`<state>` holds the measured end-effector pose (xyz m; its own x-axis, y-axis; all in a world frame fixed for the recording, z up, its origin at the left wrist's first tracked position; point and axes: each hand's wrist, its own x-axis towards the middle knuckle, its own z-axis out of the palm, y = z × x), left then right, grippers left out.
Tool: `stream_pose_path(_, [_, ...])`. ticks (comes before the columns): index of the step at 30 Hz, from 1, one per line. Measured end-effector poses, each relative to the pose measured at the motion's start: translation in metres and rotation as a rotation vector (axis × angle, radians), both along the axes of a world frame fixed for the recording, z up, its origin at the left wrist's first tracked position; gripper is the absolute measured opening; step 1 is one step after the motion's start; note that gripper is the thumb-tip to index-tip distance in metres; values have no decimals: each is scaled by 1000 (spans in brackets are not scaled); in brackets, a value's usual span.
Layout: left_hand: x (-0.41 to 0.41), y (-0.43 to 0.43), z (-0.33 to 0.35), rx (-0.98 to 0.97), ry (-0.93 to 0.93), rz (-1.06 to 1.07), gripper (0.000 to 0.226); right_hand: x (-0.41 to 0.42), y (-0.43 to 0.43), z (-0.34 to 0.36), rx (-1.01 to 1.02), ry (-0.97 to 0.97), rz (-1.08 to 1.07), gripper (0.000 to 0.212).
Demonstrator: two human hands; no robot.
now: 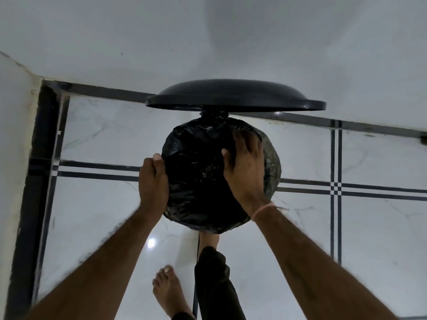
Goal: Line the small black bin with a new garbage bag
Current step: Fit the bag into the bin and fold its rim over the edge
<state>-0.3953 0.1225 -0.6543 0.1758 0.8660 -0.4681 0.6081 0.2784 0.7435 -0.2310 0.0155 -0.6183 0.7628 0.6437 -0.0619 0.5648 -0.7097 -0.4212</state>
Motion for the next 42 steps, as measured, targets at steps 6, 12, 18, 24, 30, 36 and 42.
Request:
stream_pose_path(6, [41, 27, 22, 341, 168, -228, 42, 32, 20, -18, -70, -11, 12, 50])
stream_pose_path(12, [78, 58, 4, 118, 34, -212, 29, 61, 29, -14, 47, 369, -178, 29])
stream_pose_path(18, [68, 67, 2, -27, -2, -154, 54, 81, 20, -17, 157, 627, -359, 15])
stream_pose_path(24, [49, 62, 14, -175, -61, -185, 51, 92, 4, -11, 159, 853, -448, 35])
stream_pose_path(30, [57, 61, 21, -333, -120, -28, 41, 106, -1, 0, 231, 1047, -473, 26])
stream_pose_path(36, [24, 46, 18, -365, -206, 4, 26, 95, -45, -8, 136, 801, -509, 31])
stream_pose_path(42, [13, 41, 13, -505, -279, 222, 21, 83, -55, -7, 313, 1103, -837, 26])
